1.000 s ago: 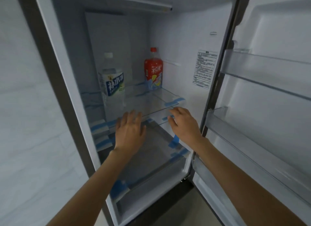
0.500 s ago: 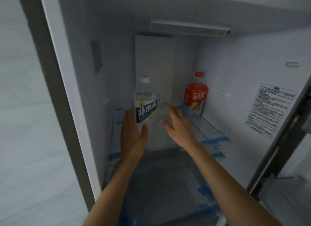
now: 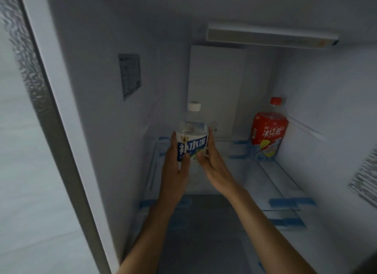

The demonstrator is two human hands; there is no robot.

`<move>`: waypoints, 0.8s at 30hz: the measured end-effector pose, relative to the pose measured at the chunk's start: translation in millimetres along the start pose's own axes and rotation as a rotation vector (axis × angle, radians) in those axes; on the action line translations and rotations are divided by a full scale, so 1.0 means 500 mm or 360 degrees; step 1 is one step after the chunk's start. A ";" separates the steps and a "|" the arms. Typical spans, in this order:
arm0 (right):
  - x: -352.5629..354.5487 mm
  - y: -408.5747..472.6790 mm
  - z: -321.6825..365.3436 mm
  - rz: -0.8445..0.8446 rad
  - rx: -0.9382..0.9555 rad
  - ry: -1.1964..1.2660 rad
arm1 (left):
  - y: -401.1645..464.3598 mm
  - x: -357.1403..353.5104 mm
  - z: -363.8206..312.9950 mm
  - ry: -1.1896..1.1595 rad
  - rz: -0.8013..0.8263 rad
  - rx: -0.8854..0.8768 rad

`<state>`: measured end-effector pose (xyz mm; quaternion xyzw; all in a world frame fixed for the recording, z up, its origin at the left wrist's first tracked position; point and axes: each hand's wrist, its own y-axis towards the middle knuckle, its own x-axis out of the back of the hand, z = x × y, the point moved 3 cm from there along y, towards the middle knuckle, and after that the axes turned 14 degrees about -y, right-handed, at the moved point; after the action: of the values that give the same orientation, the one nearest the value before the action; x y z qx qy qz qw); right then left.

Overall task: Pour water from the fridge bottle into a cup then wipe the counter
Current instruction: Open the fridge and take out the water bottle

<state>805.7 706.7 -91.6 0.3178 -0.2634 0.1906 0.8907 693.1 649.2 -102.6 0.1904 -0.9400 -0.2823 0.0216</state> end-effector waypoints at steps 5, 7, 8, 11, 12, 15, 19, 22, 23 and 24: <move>0.005 -0.035 0.025 -0.0102 -0.0035 0.0021 | -0.015 0.006 -0.001 -0.0032 0.0056 -0.0003; 0.007 -0.057 0.042 -0.0141 -0.0055 0.0010 | -0.028 0.006 -0.005 -0.0063 0.0075 0.0013; 0.008 -0.069 0.049 -0.0170 -0.0072 -0.0008 | -0.038 0.005 -0.010 -0.0085 0.0087 0.0021; 0.011 -0.110 0.073 -0.0266 -0.0114 -0.0067 | -0.071 0.004 -0.035 -0.0162 0.0152 0.0044; 0.011 -0.126 0.084 -0.0293 -0.0122 -0.0079 | -0.083 0.005 -0.046 -0.0193 0.0181 0.0028; 0.015 -0.185 0.127 -0.0411 -0.0131 -0.0117 | -0.128 0.011 -0.077 -0.0249 0.0284 -0.0046; 0.016 -0.282 0.186 -0.0533 -0.0151 -0.0075 | -0.205 0.024 -0.118 -0.0342 0.0419 -0.0017; 0.017 -0.353 0.234 -0.0626 -0.0162 -0.0027 | -0.269 0.036 -0.156 -0.0364 0.0470 -0.0011; 0.017 -0.377 0.250 -0.0660 -0.0165 -0.0012 | -0.292 0.042 -0.169 -0.0386 0.0473 -0.0001; 0.014 -0.401 0.266 -0.0681 -0.0170 -0.0002 | -0.316 0.048 -0.182 -0.0409 0.0479 0.0011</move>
<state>866.7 474.1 -93.1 0.3188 -0.2001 -0.0172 0.9263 738.9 471.4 -113.0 0.0100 -0.9538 -0.2947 -0.0572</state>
